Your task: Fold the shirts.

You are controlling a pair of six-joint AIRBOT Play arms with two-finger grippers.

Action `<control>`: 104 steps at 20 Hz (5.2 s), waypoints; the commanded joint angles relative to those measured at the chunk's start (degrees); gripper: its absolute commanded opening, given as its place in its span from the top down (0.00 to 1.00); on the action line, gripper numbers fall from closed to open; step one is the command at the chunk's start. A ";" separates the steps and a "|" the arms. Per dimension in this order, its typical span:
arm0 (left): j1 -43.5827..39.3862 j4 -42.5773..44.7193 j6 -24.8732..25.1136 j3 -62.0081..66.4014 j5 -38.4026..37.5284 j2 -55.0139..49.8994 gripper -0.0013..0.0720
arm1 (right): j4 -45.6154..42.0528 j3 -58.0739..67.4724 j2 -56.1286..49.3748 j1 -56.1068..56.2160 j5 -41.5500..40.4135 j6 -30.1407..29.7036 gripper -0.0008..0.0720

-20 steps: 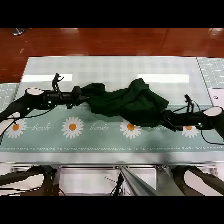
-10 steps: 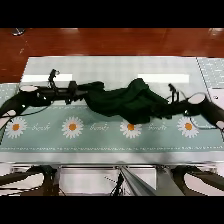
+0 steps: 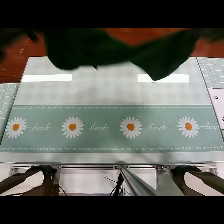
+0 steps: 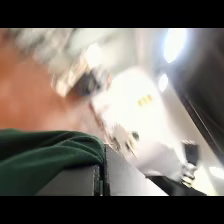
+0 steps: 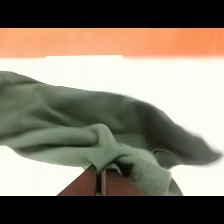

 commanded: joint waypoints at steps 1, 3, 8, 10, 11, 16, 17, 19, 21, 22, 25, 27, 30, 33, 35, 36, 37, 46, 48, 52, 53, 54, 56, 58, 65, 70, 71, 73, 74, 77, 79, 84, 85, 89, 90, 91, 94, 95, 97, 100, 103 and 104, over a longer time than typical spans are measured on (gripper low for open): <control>5.79 8.92 -7.02 12.83 2.54 7.30 0.94 | -6.71 15.96 5.99 -0.92 6.60 1.14 0.96; 10.14 26.12 -14.91 16.04 1.62 13.53 0.94 | -11.32 15.85 12.79 -0.92 8.81 1.25 0.96; 17.99 52.63 -20.90 16.61 -4.15 31.26 0.94 | -17.05 15.85 25.92 -0.92 13.81 3.23 0.96; 18.43 57.59 -20.90 16.59 -9.05 37.35 0.94 | -16.48 15.85 29.22 -0.92 15.47 4.00 0.96; 18.43 59.52 -20.92 16.46 -12.31 39.45 0.94 | -16.57 15.85 30.51 -0.92 17.07 4.22 0.96; 14.75 62.97 -24.04 5.03 -20.74 46.90 0.94 | -16.59 13.16 32.17 -0.92 28.46 6.40 0.96; 13.79 62.93 -24.83 1.18 -22.53 47.39 0.94 | -16.55 10.27 32.72 -0.92 29.20 6.56 0.96; 11.63 62.90 -24.98 -8.90 -26.45 47.54 0.94 | -16.57 0.94 34.25 -0.92 28.92 6.67 0.96; 9.79 62.86 -24.79 -20.74 -26.47 47.12 0.94 | -16.57 -10.54 34.93 -0.92 25.92 5.86 0.96; 8.94 62.36 -24.30 -27.61 -24.39 46.45 0.94 | -16.57 -17.14 34.91 -0.92 21.75 5.25 0.96; 4.98 53.44 -18.32 -44.04 -12.26 39.91 0.94 | -16.68 -33.05 30.36 -0.92 5.18 3.69 0.96; 0.37 47.12 -13.81 -47.82 -2.08 32.54 0.94 | -16.50 -35.76 21.77 -0.92 -1.64 3.69 0.96; -7.93 44.06 -9.22 -43.85 11.85 17.88 0.94 | -12.90 -32.00 6.34 -0.92 -8.26 3.65 0.96; -12.52 44.06 -9.22 -33.14 16.28 1.66 0.94 | -7.26 -24.81 -7.58 -0.92 -9.22 3.30 0.96; -13.60 44.04 -9.29 -25.11 16.31 -7.56 0.94 | -3.23 -20.74 -14.95 -0.92 -9.75 3.28 0.96; -13.84 44.02 -9.29 -21.70 16.31 -11.08 0.94 | -1.51 -19.54 -17.64 -0.94 -10.49 3.48 0.96; -13.84 43.82 -9.55 -18.34 15.89 -14.14 0.94 | -0.17 -18.69 -19.93 -0.92 -11.41 3.74 0.96; -0.66 68.67 -19.30 1.66 -16.81 -18.38 0.03 | -5.31 -14.51 -22.38 -13.05 10.47 -2.54 0.14; 6.05 71.56 -19.87 0.07 -25.42 -17.42 0.03 | -13.14 -17.62 -18.51 -18.23 13.20 -1.81 0.14; 10.16 58.27 -12.46 -21.62 -28.89 -12.59 0.03 | -13.14 -40.24 -6.27 -24.52 1.75 -1.49 0.14; 9.31 53.68 -9.16 -26.82 -26.51 -11.87 0.03 | -12.22 -46.97 -3.17 -24.85 -1.42 -1.49 0.14; 8.02 49.24 -5.99 -31.23 -23.71 -11.50 0.03 | -10.45 -52.37 -0.74 -24.83 -3.52 -1.79 0.14; 3.85 44.83 -1.70 -37.42 -16.63 -11.54 0.03 | -4.52 -60.48 3.21 -24.83 -5.31 -5.51 0.14; -1.25 44.68 -1.14 -39.85 -11.69 -11.63 0.03 | -0.02 -64.46 5.73 -24.83 -5.16 -8.00 0.14; -11.13 45.29 -1.81 -39.91 -6.23 -13.16 0.03 | 0.83 -65.70 7.61 -24.83 -3.89 -8.50 0.14; -14.62 45.11 -1.99 -39.91 -6.60 -13.60 0.03 | 1.66 -65.70 7.61 -24.83 -4.15 -8.50 0.14; -15.85 45.07 -1.99 -39.91 -6.56 -13.92 0.03 | 1.88 -65.70 7.61 -24.83 -4.15 -8.50 0.14; -18.10 45.07 -2.03 -39.91 -6.21 -14.93 0.03 | 1.88 -65.68 7.61 -24.83 -4.13 -8.50 0.14; -18.82 45.07 -2.03 -39.91 -6.21 -15.41 0.03 | 1.86 -65.68 7.61 -24.83 -4.13 -8.50 0.14; -19.61 44.85 -2.01 -39.91 -6.19 -16.11 0.93 | 1.46 -65.70 7.61 -24.83 -4.15 -8.50 0.14; -19.52 44.44 -1.99 -39.36 -6.19 -16.09 0.94 | -1.14 -65.72 7.58 -24.83 -4.11 -8.31 0.14; -19.54 44.39 -2.71 -37.62 -6.40 -16.06 0.94 | -5.60 -72.85 6.86 -24.74 -3.30 -5.97 0.14; -19.54 44.39 -2.75 -37.57 -6.45 -16.06 0.94 | -5.57 -73.99 6.25 -24.22 -3.39 -5.97 0.14; -19.54 44.37 -2.86 -37.57 -6.86 -16.06 0.94 | -4.17 -74.42 2.58 -19.63 -3.78 -6.16 0.14; -19.54 44.26 -2.86 -37.57 -6.86 -16.06 0.94 | -2.69 -74.42 1.73 -18.16 -4.87 -6.32 0.14; -19.54 44.13 -2.86 -37.57 -6.82 -16.06 0.94 | -0.70 -74.42 1.11 -16.46 -6.60 -6.43 0.14; -19.61 42.69 -2.84 -37.57 -6.82 -16.06 0.94 | 3.69 -74.31 -0.94 -11.26 -11.72 -6.47 0.14; -19.61 42.27 -2.84 -37.55 -6.82 -16.06 0.94 | 4.79 -73.92 -1.79 -9.84 -12.55 -6.47 0.18; -19.61 41.70 -2.84 -37.55 -6.84 -16.02 0.94 | 6.51 -72.48 -3.02 -7.63 -13.75 -6.47 0.53; -19.52 41.44 -2.86 -37.44 -6.86 -15.78 0.94 | 6.56 -68.89 -3.45 -5.42 -13.92 -6.75 0.96; -18.08 39.21 -2.86 -33.81 -8.39 -13.40 0.94 | 6.54 -58.55 -3.28 -5.09 -7.56 -7.15 0.96; -16.79 36.92 -2.84 -30.71 -9.46 -11.63 0.94 | 6.51 -53.22 -2.93 -5.09 -5.25 -7.10 0.96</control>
